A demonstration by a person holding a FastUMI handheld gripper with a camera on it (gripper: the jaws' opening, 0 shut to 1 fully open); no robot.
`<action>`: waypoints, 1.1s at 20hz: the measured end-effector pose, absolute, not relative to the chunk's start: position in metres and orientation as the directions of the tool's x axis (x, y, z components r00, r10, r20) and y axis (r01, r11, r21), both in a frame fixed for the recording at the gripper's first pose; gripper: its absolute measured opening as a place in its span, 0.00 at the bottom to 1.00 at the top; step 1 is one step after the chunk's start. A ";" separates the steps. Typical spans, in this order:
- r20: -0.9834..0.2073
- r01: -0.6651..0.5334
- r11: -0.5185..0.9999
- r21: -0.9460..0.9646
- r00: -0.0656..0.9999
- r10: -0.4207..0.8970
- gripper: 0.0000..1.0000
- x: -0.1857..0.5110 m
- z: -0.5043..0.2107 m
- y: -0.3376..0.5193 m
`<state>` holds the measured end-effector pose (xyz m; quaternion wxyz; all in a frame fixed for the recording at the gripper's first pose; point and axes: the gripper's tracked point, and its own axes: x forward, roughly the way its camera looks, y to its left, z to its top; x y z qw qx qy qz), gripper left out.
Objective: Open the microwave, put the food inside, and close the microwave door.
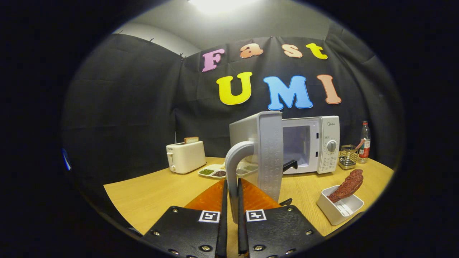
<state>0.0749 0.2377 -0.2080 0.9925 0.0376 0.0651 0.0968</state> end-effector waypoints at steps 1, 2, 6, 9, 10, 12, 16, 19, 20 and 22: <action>-0.118 -0.200 0.977 0.073 0.971 0.208 0.12 0.073 -0.208 0.243; -0.116 -0.219 0.973 0.066 0.967 0.226 0.12 0.069 -0.207 0.248; -0.127 -0.332 0.933 0.138 0.928 0.349 0.12 0.057 -0.209 0.259; -0.123 -0.389 0.899 0.201 0.901 0.417 0.10 0.051 -0.199 0.239; -0.131 -0.400 0.891 0.213 0.892 0.432 0.06 0.050 -0.198 0.232; -0.125 -0.397 0.889 0.226 0.894 0.431 0.06 0.045 -0.191 0.212; -0.019 -0.461 0.864 0.204 0.880 0.474 0.20 0.021 -0.157 0.187; 0.127 -0.312 0.940 0.141 0.947 0.295 0.26 0.023 -0.119 0.111; 0.134 -0.251 0.959 0.131 0.963 0.233 0.26 0.028 -0.117 0.087; 0.102 -0.165 0.978 0.127 0.983 0.152 0.53 0.039 -0.129 0.057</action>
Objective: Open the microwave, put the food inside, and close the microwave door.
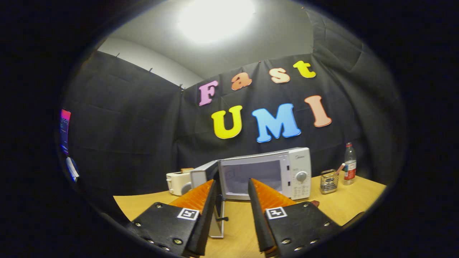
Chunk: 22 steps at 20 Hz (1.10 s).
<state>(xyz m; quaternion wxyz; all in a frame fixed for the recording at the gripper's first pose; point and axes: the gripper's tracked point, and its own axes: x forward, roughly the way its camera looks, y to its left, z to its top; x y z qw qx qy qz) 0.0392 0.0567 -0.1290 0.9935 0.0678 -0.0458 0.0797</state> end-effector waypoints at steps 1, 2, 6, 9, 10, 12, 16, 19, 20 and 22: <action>0.079 -0.128 0.985 0.118 0.990 0.119 0.68 0.044 -0.133 0.038; 0.059 -0.093 0.990 0.107 0.994 0.087 0.70 0.048 -0.137 0.020; -0.005 0.002 0.996 0.092 1.000 -0.001 0.81 0.059 -0.162 -0.030; -0.089 0.031 0.989 0.147 0.996 -0.018 0.81 0.070 -0.192 -0.054; -0.116 0.044 0.985 0.169 0.993 -0.024 0.81 0.074 -0.203 -0.060; -0.168 0.071 0.973 0.217 0.985 -0.034 0.82 0.082 -0.225 -0.070; -0.260 0.079 0.923 0.378 0.965 0.024 0.82 0.100 -0.262 -0.070; -0.289 0.105 0.870 0.482 0.956 0.045 0.82 0.109 -0.274 -0.074; -0.296 0.099 0.850 0.518 0.953 0.069 0.82 0.115 -0.277 -0.071; -0.279 0.055 0.802 0.595 0.950 0.142 0.68 0.121 -0.277 -0.059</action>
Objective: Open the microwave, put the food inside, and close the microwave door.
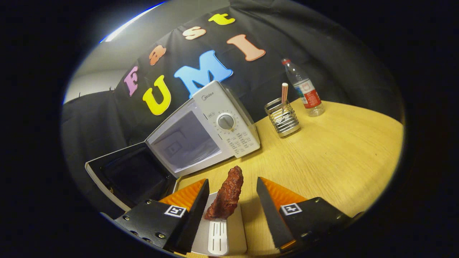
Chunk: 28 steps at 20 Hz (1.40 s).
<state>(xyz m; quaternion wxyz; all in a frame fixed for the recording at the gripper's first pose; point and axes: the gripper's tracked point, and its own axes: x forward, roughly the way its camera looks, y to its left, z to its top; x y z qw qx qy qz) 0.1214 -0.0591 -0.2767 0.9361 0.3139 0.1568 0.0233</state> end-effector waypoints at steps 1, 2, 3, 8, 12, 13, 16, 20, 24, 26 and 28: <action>-0.284 0.069 0.792 0.606 0.949 0.135 0.54 0.124 -0.279 -0.061; -0.282 0.069 0.786 0.615 0.950 0.137 0.39 0.125 -0.281 -0.063; -0.277 0.064 0.780 0.622 0.950 0.143 0.26 0.126 -0.280 -0.063; -0.243 0.029 0.679 0.733 0.945 0.221 0.12 0.126 -0.266 -0.055; -0.227 0.023 0.599 0.800 0.937 0.266 0.13 0.118 -0.257 -0.051; -0.215 0.020 0.610 0.792 0.945 0.248 0.13 0.119 -0.251 -0.053; -0.200 0.003 0.617 0.787 0.947 0.250 0.13 0.119 -0.236 -0.050; -0.155 -0.030 0.613 0.789 0.957 0.245 0.12 0.127 -0.205 -0.040; -0.120 -0.064 0.592 0.804 0.956 0.266 0.12 0.153 -0.183 -0.015; -0.109 -0.075 0.591 0.803 0.957 0.269 0.12 0.168 -0.175 -0.001; -0.101 -0.085 0.596 0.798 0.957 0.273 0.12 0.182 -0.170 0.014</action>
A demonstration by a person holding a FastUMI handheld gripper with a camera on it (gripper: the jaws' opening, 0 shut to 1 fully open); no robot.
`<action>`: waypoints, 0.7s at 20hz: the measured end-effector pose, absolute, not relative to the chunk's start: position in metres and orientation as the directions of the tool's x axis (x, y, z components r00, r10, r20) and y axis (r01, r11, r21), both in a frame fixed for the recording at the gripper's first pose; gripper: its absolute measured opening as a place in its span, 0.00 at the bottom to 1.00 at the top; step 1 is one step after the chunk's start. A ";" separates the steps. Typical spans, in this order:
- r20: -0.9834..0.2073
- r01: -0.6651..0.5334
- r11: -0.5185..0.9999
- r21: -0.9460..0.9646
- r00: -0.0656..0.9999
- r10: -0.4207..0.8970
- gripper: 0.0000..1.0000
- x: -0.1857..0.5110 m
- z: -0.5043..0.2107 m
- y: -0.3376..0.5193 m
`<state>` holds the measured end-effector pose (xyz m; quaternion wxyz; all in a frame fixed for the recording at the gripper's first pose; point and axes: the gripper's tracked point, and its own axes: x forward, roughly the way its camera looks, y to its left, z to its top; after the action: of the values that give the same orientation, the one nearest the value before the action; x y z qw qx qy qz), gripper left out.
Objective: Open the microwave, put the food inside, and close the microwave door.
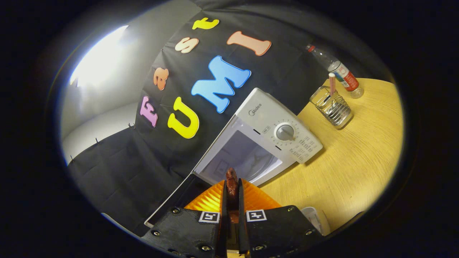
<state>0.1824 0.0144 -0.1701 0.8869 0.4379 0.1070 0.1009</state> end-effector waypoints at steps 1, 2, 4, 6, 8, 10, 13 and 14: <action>-0.101 -0.087 0.601 0.794 0.957 0.271 0.12 0.191 -0.169 0.021; -0.100 -0.084 0.607 0.790 0.960 0.262 0.12 0.200 -0.169 0.026; -0.110 -0.071 0.624 0.778 0.963 0.247 0.12 0.219 -0.173 0.037; -0.124 -0.055 0.634 0.771 0.964 0.234 0.12 0.240 -0.177 0.046; -0.131 -0.038 0.655 0.754 0.969 0.207 0.12 0.258 -0.180 0.050; -0.139 -0.018 0.663 0.748 0.973 0.183 0.12 0.280 -0.184 0.055; -0.155 -0.002 0.671 0.742 0.972 0.174 0.12 0.309 -0.192 0.066; -0.159 0.003 0.671 0.741 0.972 0.171 0.12 0.319 -0.195 0.071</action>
<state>0.3191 0.0706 -0.1946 0.9078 0.4027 0.1080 0.0462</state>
